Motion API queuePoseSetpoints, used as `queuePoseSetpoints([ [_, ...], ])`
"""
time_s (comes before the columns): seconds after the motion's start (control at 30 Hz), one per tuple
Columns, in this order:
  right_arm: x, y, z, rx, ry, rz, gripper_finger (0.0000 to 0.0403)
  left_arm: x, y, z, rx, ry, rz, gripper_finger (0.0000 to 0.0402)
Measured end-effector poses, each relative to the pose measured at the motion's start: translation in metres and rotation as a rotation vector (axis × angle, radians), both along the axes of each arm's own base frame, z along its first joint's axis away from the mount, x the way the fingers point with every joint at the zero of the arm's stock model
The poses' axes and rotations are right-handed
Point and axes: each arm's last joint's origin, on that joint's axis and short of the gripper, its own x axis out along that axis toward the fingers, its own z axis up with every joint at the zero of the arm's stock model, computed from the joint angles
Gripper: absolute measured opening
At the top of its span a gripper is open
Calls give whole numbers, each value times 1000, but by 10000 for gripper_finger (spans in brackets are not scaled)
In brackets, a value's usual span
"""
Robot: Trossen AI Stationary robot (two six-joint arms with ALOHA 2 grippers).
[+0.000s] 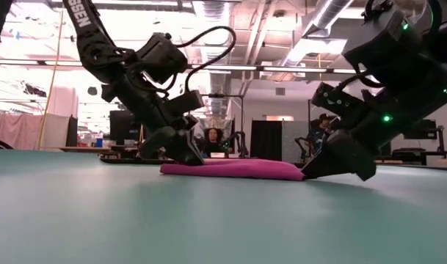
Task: Roll towel into tight, uniform cylinder
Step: Roll the pink towel
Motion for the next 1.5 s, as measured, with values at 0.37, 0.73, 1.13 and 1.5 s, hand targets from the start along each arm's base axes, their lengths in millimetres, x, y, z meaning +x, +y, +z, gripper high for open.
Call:
queuePoseSetpoints([
  [0.37,-5,7,61,-40,-195,100,91,-4,9,-1,-58,15,58,0],
  [0.73,16,1,35,-3,-190,159,86,-5,9,-3,-134,15,121,0],
  [1.13,9,3,19,51,-137,58,86,-5,9,-3,-141,14,125,0],
  [1.5,1,16,19,35,-166,12,85,-5,9,-3,-140,14,125,0],
])
